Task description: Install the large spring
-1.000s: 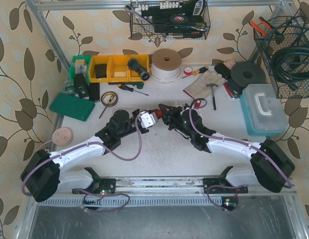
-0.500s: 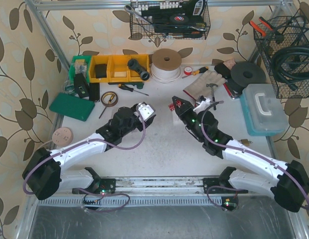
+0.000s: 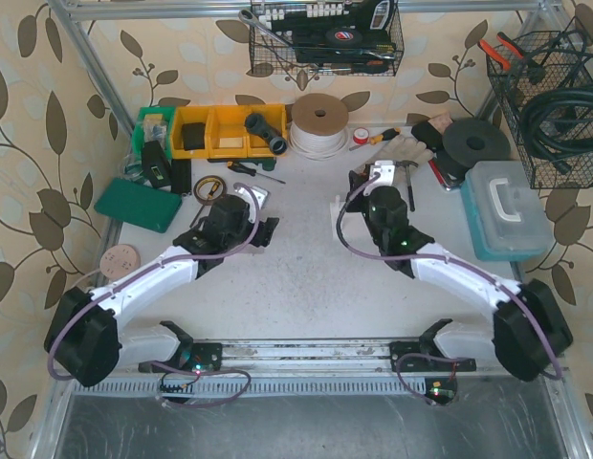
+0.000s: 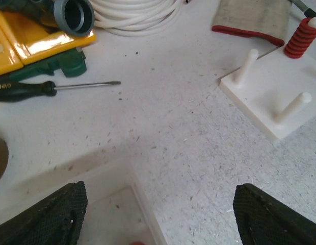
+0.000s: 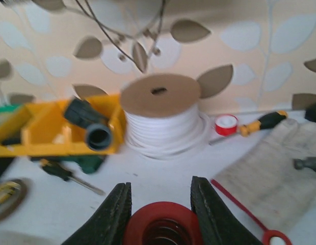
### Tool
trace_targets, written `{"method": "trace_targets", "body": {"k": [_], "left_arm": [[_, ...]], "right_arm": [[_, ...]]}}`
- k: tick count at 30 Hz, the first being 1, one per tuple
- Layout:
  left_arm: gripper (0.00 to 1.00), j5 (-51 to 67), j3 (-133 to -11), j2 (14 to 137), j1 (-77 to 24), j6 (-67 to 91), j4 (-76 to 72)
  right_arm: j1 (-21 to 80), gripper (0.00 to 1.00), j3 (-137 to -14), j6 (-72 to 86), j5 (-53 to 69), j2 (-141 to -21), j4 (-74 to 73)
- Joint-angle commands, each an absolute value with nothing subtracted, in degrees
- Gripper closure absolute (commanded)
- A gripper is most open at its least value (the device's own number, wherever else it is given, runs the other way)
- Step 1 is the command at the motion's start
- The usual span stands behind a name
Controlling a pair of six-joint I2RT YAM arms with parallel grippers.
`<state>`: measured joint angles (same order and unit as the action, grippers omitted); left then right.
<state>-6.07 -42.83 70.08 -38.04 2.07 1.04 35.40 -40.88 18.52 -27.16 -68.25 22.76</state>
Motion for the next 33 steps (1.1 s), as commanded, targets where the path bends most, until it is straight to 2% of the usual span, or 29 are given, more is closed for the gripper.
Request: {"method": "trace_targets", "body": {"k": [1, 6, 10, 15, 33], "left_arm": [[0.19, -6.7, -40.6, 66.2, -37.7, 8.4, 2.0], [0.19, -6.0, -36.7, 65.4, -37.7, 8.9, -1.2], [0.19, -6.9, -35.4, 65.7, -37.7, 8.4, -1.6], [0.19, -2.5, -35.7, 65.6, -37.7, 8.8, -2.1], [0.19, 0.6, -34.8, 63.2, -37.8, 9.0, -2.6]], "right_arm": [[30.3, 1.0, -42.7, 11.6, -20.6, -76.1, 26.6], [28.0, 1.0, -48.6, 11.9, -18.5, -86.6, 25.4], [28.2, 1.0, -50.2, 12.7, -18.4, -91.8, 26.4], [28.7, 1.0, -51.9, 11.9, -20.3, -96.8, 27.7], [30.7, 1.0, -55.5, 9.7, -26.6, -104.2, 28.9]]}}
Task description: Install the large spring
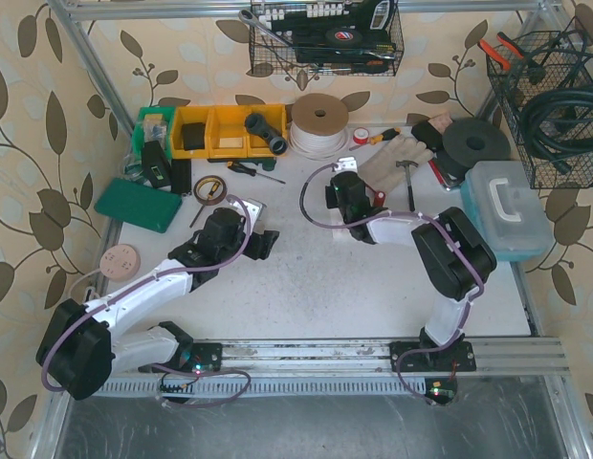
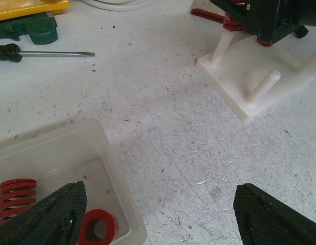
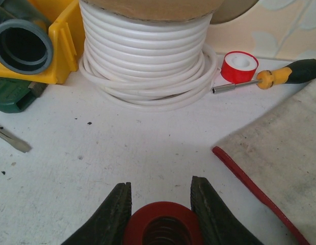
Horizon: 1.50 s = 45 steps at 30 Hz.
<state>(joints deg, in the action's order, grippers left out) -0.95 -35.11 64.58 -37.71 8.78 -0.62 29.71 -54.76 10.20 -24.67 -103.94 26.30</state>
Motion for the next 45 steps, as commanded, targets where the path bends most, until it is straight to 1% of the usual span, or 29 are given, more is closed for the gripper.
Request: {"method": "trace_targets", "body": {"k": [1, 19, 25, 27, 31, 33, 38, 40, 45], "left_arm": [[0.19, 0.5, -34.7, 63.1, -37.9, 8.9, -2.6], [0.18, 0.7, -34.7, 62.4, -38.0, 8.6, -2.5], [0.18, 0.7, -34.6, 62.2, -38.0, 8.6, -2.5], [0.18, 0.9, -34.6, 62.1, -38.0, 8.7, -2.5], [0.18, 0.8, -34.6, 62.1, -38.1, 8.6, -2.5], [0.18, 0.8, -34.6, 62.0, -38.1, 8.6, -2.4], [0.18, 0.6, -34.4, 61.6, -38.1, 8.5, -2.5], [0.18, 0.6, -34.4, 61.5, -38.2, 8.5, -2.5], [0.17, 0.3, -34.4, 61.3, -38.2, 8.4, -2.4]], "right_arm": [[30.9, 1.0, -55.1, 9.8, -26.6, -103.9, 29.4], [32.6, 1.0, -54.8, 8.9, -32.1, -106.3, 29.5], [34.1, 1.0, -54.4, 9.6, -35.9, -106.7, 29.5], [34.1, 0.95, -53.9, 10.6, -36.9, -106.5, 29.8], [34.2, 0.78, -53.9, 11.5, -37.4, -106.8, 29.8], [34.1, 0.71, -53.8, 12.2, -38.2, -107.0, 29.7], [34.1, 0.67, -53.0, 13.6, -38.9, -106.8, 30.4], [34.1, 0.63, -53.0, 14.2, -38.9, -106.8, 29.9], [34.1, 0.6, -52.9, 15.0, -38.5, -106.4, 29.7]]}}
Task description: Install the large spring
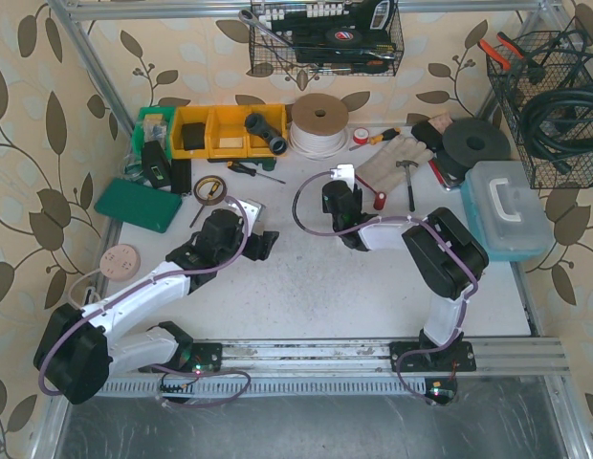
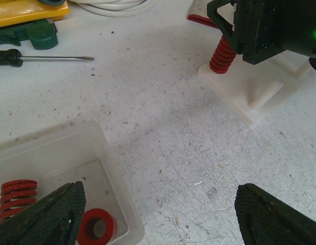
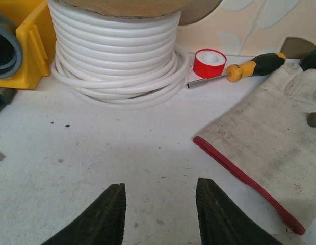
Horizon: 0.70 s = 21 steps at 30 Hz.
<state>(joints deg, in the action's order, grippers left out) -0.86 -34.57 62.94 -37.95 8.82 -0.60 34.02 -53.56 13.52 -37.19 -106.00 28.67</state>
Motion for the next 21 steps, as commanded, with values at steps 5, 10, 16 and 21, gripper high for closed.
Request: {"method": "trace_targets", "body": {"k": [5, 10, 16, 21], "left_arm": [[0.14, -0.4, -34.4, 61.2, -38.2, 8.2, -1.9], [0.12, -3.3, -34.7, 61.7, -38.3, 8.0, -0.9], [0.1, -11.2, -36.7, 63.8, -38.3, 9.3, 2.9], [0.09, -17.2, -39.9, 66.7, -37.7, 10.8, 8.0]], "right_arm": [[34.0, 0.54, -53.6, 14.8, -37.9, -104.7, 28.2], [32.6, 0.43, -55.7, 15.3, -34.3, -99.1, 20.2], [28.5, 0.32, -55.5, 17.2, -28.1, -86.3, 6.4], [24.8, 0.12, -55.2, 16.8, -24.3, -74.0, -6.9]]}}
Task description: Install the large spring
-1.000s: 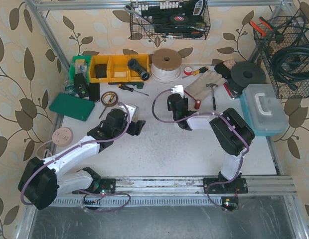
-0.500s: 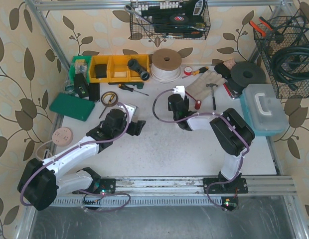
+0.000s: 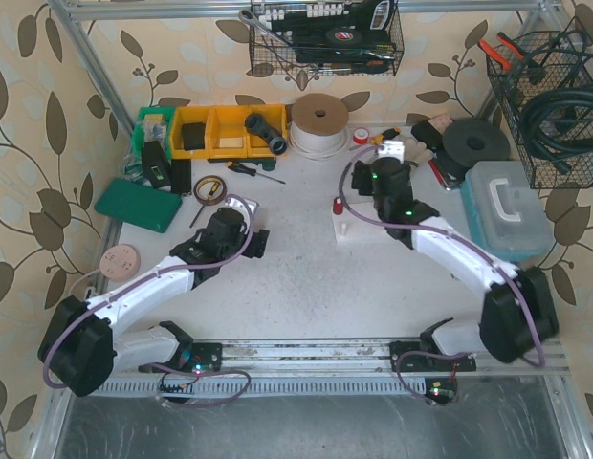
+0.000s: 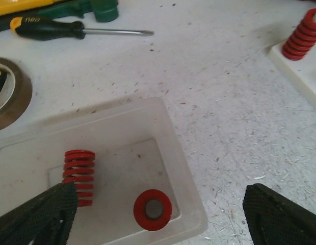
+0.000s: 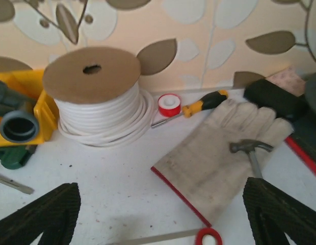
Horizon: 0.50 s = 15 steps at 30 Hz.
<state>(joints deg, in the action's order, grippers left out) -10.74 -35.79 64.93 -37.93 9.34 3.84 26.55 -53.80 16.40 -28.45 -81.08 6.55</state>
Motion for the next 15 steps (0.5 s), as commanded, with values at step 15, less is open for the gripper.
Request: {"method": "trace_targets", "body": {"k": [15], "left_arm": [[0.42, -7.6, -56.1, 78.7, -31.8, 13.4, 30.8]], "right_arm": [[24.7, 0.0, -44.7, 18.4, -11.6, -49.9, -18.7]]}}
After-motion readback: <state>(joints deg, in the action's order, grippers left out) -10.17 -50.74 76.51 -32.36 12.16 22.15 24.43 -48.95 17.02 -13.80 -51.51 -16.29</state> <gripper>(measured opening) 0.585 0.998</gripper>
